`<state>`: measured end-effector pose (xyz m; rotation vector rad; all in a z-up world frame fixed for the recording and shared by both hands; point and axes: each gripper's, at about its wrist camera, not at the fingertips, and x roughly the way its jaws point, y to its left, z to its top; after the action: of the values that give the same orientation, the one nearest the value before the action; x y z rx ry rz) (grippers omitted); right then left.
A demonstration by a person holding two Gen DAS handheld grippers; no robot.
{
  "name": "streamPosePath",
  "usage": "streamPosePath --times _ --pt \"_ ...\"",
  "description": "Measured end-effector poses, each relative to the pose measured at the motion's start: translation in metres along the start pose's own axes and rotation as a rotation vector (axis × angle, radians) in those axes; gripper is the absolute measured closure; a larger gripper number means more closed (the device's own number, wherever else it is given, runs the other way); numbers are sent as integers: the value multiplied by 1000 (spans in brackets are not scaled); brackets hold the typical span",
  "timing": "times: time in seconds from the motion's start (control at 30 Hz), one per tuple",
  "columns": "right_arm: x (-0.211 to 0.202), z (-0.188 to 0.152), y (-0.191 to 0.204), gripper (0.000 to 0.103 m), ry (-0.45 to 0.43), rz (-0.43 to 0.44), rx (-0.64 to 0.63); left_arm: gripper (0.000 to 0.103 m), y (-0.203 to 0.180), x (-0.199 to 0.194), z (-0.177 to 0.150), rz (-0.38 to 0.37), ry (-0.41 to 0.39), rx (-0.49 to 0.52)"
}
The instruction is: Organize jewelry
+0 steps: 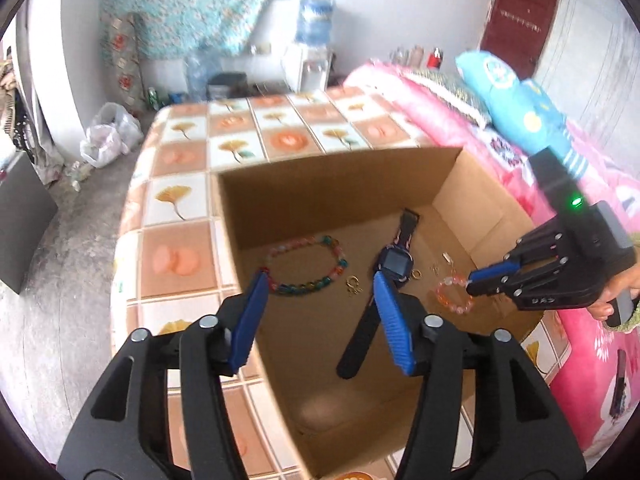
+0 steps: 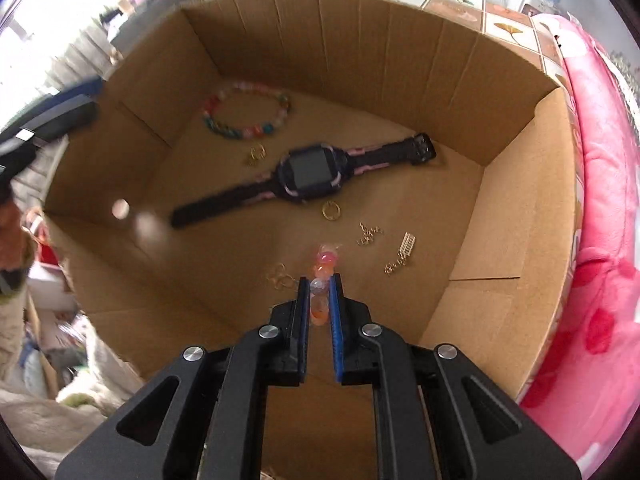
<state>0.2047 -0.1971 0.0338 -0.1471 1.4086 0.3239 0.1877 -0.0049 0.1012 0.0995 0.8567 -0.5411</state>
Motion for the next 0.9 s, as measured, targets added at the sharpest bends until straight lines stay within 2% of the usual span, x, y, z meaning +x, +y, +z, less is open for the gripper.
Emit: streamPosePath --times 0.03,0.17,0.23,0.33,0.43,0.5,0.57,0.67,0.73,0.8,0.9 --pt "1 0 0 93 7 -10 1 44 2 -5 -2 7 -16 -2" --pt "-9 -1 -3 91 -3 -10 44 41 7 -17 -7 23 -60 -17" --pt "-20 -4 -4 89 -34 3 65 40 7 -23 -11 26 -75 -16" --pt "-43 -11 -3 82 -106 22 91 36 4 -36 -17 44 -105 -11" --pt "-75 -26 4 69 -224 62 120 29 -2 -52 -25 48 -147 -12" --pt "-104 -43 14 56 -349 66 150 21 -9 -63 -32 59 -180 -15" --pt "-124 -60 27 47 -458 60 163 17 -18 -73 -37 83 -212 -16" --pt "-155 -95 41 24 -618 2 191 11 -34 -85 -46 102 -243 -28" --pt "-162 -117 51 15 -694 -51 221 8 -46 -90 -55 118 -257 -46" --pt "-159 -133 56 10 -729 -80 256 8 -53 -93 -61 118 -267 -46" --pt "-139 -139 55 10 -702 -161 280 8 -56 -89 -67 112 -240 -43"
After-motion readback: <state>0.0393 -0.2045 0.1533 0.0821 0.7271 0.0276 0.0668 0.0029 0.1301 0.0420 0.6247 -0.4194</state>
